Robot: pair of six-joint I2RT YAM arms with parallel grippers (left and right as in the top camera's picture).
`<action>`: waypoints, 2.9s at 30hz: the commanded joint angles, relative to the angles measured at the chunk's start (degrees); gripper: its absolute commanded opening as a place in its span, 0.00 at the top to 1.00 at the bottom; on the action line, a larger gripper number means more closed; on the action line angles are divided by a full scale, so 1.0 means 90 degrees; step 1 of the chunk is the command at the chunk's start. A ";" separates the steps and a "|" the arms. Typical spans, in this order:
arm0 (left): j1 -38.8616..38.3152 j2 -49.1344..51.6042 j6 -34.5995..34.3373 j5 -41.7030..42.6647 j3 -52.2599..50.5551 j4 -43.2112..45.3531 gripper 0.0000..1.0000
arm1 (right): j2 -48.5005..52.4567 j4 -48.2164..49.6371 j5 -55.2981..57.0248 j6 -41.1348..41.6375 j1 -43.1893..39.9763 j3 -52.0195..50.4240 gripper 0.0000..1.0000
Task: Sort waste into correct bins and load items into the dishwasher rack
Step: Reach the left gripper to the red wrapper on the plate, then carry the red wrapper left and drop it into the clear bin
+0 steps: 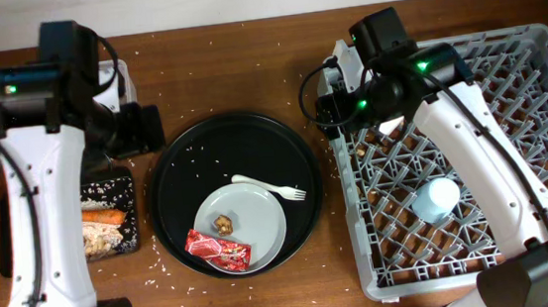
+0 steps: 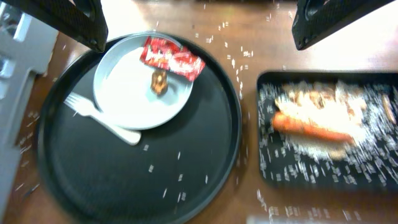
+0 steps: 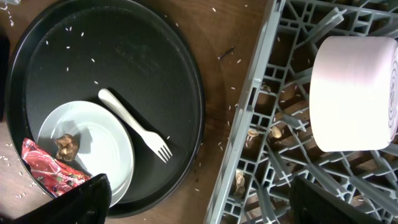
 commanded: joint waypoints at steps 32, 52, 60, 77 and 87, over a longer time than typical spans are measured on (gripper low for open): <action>-0.1030 -0.0738 -0.0114 0.0384 -0.6630 0.3728 0.30 | 0.0034 -0.0024 0.0061 0.0029 0.0029 0.0085 0.09; -0.1037 -0.0736 -0.0350 0.0168 -0.7048 0.4520 0.70 | 0.0034 0.0017 0.0177 0.0029 0.0029 0.0085 0.09; -0.1035 -0.0736 -0.0347 0.0061 -0.7451 0.4639 0.70 | 0.0034 0.0017 0.0180 0.0027 0.0029 0.0085 0.09; -0.1035 -0.0738 -0.0347 0.0114 -0.6484 0.3973 0.98 | 0.0034 0.0015 0.0177 0.0029 0.0029 0.0085 0.09; -0.0884 -0.0738 -0.0321 0.1277 -0.4041 0.2943 0.99 | 0.0034 -0.0058 0.0177 0.0029 0.0029 0.0085 0.09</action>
